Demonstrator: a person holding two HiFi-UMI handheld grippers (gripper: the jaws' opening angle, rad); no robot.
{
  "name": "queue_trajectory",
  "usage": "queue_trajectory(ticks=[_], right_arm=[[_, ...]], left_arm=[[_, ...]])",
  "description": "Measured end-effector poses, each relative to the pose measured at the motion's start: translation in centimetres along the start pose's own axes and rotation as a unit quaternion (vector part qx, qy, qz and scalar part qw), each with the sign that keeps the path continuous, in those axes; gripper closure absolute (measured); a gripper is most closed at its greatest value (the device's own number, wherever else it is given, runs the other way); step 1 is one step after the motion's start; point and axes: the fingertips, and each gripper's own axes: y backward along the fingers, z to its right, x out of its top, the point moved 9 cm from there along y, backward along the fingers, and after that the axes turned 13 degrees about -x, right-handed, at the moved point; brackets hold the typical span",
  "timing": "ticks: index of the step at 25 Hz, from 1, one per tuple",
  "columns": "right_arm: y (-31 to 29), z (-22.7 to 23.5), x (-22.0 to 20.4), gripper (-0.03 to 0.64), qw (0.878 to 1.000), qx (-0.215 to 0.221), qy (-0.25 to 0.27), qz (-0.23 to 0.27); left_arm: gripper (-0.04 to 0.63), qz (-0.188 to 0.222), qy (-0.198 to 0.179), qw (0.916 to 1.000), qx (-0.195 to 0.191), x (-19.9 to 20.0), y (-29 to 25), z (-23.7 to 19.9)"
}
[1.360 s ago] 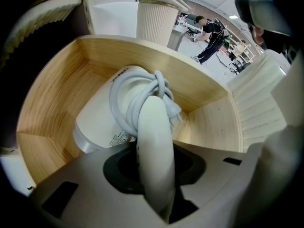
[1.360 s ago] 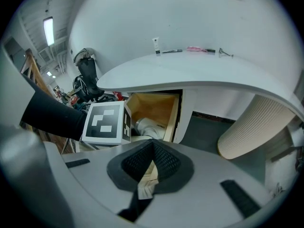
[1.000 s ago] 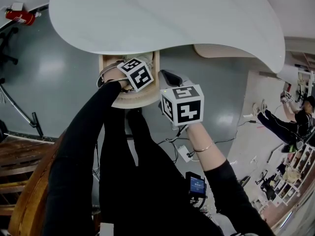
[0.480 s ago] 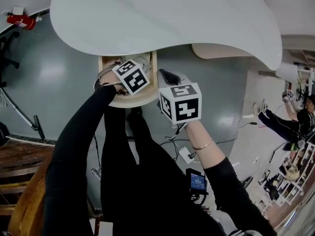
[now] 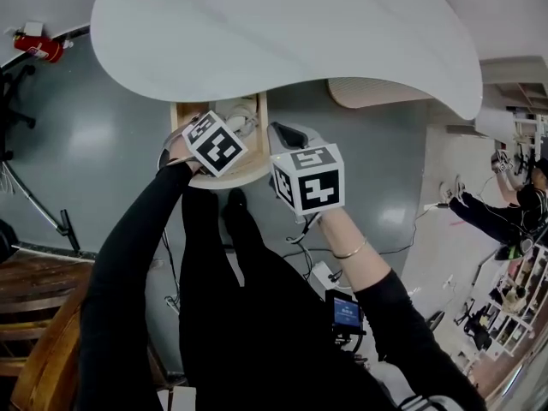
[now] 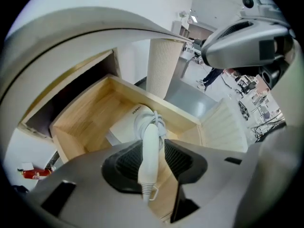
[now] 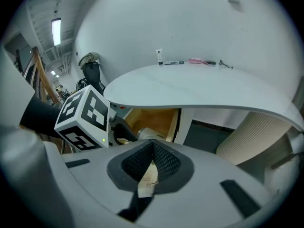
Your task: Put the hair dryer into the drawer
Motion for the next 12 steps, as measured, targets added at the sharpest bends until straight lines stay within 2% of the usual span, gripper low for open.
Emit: queue_trajectory(ticks=[6,12], right_arm=[[0.6,-0.1,0.1,0.615,1.000,0.004,0.006,0.008],[1.4,-0.3,0.0,0.615,1.000,0.003,0.010,0.020]], left_arm=[[0.458,0.032,0.028,0.9989,0.018,-0.3,1.7,0.2],[0.535,0.094,0.057,0.9928,0.048,-0.7,3.7,0.7]])
